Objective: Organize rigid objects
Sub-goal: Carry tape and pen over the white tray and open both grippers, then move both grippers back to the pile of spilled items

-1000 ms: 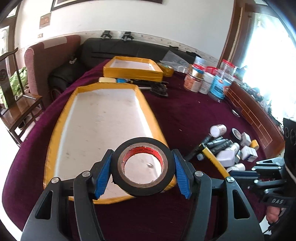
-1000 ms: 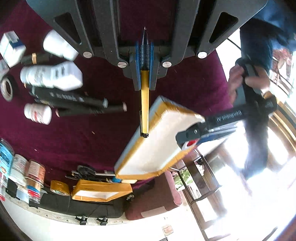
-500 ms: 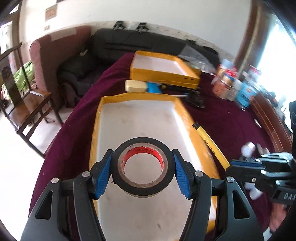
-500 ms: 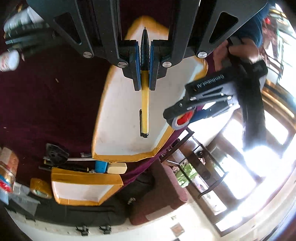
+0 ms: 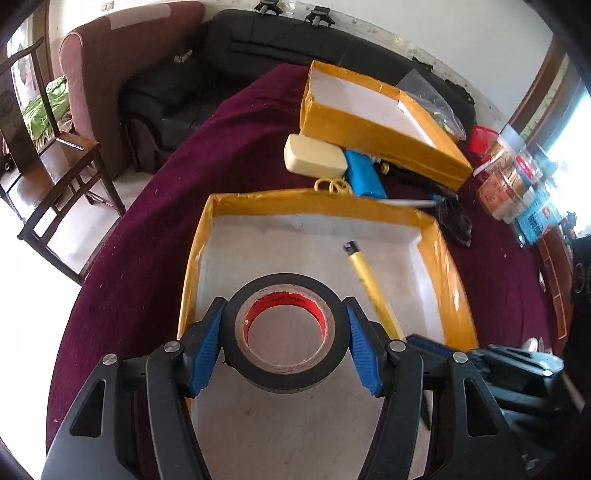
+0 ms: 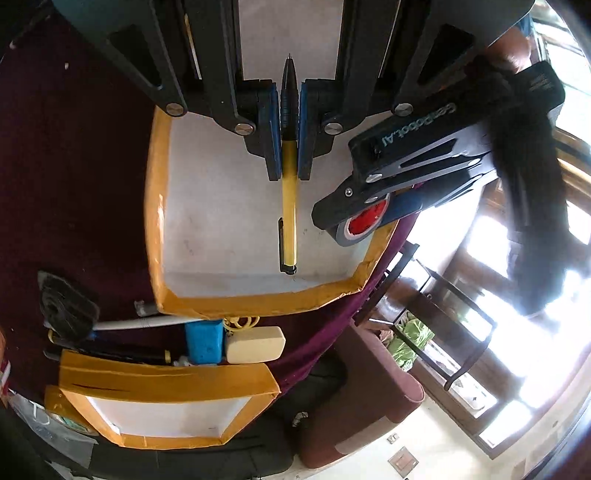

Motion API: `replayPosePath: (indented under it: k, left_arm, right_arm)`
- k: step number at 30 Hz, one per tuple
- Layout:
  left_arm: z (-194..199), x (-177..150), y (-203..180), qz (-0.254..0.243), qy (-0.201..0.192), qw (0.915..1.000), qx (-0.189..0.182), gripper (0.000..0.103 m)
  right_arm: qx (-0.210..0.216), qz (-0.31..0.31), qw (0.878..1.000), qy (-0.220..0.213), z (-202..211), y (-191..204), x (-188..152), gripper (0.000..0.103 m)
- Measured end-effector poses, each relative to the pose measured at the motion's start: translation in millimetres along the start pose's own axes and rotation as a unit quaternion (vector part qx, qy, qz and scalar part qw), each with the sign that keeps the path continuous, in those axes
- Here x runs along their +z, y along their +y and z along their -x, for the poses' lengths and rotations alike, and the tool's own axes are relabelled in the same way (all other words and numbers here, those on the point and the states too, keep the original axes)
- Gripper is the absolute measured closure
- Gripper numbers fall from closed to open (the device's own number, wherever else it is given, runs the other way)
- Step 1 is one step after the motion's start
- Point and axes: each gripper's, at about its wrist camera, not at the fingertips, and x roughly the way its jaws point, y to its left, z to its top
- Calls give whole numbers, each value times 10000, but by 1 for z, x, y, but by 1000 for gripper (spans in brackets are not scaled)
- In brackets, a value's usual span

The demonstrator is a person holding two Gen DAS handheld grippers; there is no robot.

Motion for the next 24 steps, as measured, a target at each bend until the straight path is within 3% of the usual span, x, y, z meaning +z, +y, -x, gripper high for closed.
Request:
replayPosePath:
  k: [13,18,24]
  left_arm:
    - [-3,4,6,311,-59,9994,-136,39]
    - [9,-8,5,371,-31,9990,-242,39]
    - [32,-44,-15,133,-106,9981,-585,38]
  right_arm:
    - [-132,87,9996,-217,6,-2,-5,95]
    - [-48,118,9993,-352,34,-6,-19,95]
    - [275,133,9978,-593,89,-26,-60,95]
